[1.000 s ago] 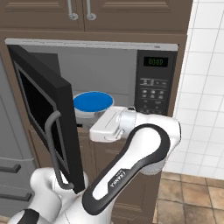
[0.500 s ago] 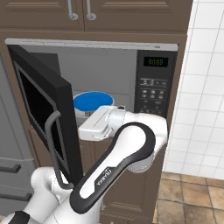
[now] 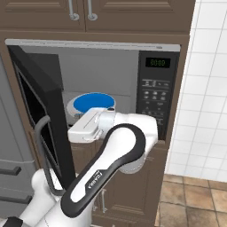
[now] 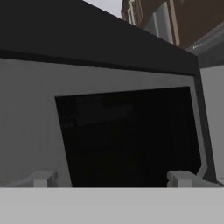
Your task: Pick the potato from the counter and place it in the microwave. Then turn on the microwave.
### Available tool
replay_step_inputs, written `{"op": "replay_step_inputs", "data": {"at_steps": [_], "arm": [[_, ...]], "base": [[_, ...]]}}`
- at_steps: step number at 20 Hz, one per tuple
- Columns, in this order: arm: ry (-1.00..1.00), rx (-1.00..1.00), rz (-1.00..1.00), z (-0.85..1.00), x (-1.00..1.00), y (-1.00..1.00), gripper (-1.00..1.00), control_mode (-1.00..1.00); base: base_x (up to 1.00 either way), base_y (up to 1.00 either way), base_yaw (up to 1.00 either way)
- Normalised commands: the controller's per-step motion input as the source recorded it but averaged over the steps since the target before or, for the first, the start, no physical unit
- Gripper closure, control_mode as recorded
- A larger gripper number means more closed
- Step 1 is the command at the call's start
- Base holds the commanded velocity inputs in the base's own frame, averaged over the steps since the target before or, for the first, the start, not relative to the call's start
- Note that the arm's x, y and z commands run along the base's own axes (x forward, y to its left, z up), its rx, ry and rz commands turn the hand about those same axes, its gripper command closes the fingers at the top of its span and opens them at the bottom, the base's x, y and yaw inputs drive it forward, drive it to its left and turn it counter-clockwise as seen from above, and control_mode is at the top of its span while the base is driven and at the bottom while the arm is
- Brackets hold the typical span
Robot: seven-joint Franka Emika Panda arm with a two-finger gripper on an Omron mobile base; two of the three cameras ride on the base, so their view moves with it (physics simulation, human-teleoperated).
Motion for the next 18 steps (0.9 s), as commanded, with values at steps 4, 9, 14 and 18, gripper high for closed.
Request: {"op": "replay_step_inputs", "data": {"at_steps": [4,9,14,18], "arm": [[0.02,0.00,0.06,0.00,-0.21,0.33,-1.00,-1.00],[0.04,0.00,0.06,0.00,-0.21,0.33,-1.00,-1.00],[0.05,0.00,0.05,0.00,-0.18,0.35,-1.00,-1.00],[0.06,0.00,0.05,0.00,-0.17,0.36,-1.00,-1.00]], "base": [[0.00,0.00,0.00],[0.00,0.00,0.00],[0.00,0.00,0.00],[0.00,0.00,0.00]]}}
